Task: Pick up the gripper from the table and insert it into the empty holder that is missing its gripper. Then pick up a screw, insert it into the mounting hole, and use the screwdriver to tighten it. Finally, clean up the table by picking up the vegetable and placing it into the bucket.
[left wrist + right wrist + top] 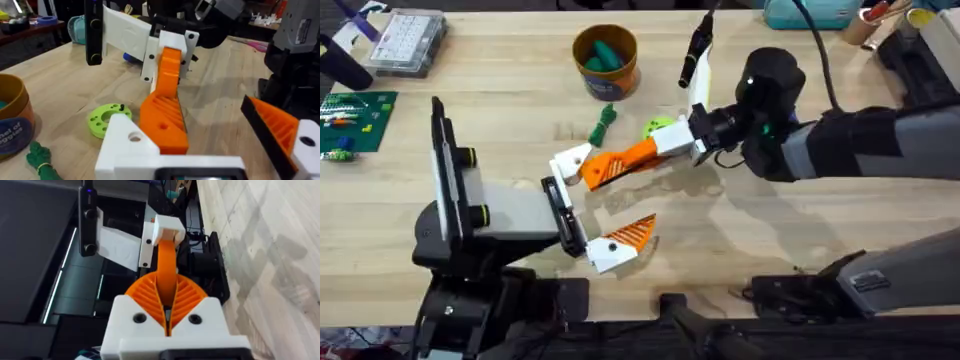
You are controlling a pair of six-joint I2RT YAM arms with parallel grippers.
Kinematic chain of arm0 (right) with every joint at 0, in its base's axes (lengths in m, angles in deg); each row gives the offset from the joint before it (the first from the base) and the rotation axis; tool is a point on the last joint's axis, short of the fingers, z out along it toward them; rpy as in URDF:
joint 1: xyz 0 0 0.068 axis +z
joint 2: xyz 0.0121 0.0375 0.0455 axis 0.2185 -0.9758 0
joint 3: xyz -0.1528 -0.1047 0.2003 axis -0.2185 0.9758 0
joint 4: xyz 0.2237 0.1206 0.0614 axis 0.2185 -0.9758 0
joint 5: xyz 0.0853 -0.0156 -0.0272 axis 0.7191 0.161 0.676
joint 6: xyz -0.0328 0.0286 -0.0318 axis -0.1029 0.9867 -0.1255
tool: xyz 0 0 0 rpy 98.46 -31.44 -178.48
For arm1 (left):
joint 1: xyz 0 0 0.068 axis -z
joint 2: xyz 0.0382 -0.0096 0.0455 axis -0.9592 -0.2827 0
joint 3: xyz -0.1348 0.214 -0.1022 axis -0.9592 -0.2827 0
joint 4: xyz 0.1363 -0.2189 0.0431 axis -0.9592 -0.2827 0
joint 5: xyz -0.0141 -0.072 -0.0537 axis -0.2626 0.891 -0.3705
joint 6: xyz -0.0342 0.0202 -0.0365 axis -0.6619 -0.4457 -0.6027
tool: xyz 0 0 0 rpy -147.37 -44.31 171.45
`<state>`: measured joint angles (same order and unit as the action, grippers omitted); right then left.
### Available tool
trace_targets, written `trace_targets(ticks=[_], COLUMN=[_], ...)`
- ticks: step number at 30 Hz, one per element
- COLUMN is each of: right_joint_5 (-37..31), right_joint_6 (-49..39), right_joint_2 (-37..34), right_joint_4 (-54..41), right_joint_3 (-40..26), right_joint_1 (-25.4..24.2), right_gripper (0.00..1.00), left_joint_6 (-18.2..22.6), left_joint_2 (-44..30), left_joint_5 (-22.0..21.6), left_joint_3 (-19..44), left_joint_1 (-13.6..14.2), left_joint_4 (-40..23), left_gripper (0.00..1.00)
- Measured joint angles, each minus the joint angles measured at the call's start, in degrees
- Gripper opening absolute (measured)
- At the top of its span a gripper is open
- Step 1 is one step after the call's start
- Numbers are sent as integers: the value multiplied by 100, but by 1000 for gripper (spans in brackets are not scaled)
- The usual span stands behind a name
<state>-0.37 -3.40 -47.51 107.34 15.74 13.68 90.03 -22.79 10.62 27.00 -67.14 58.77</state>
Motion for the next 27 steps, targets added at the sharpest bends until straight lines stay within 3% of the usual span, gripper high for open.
trace_targets(ticks=[27], right_joint_5=[-455], right_joint_6=[677], right_joint_2=[0], right_joint_4=[25], right_joint_3=[-45], right_joint_1=[166], right_gripper=[18], left_joint_6=[-22], left_joint_2=[0], left_joint_5=[-45], left_joint_3=[0], left_joint_1=[0], left_joint_4=[7], left_gripper=[987])
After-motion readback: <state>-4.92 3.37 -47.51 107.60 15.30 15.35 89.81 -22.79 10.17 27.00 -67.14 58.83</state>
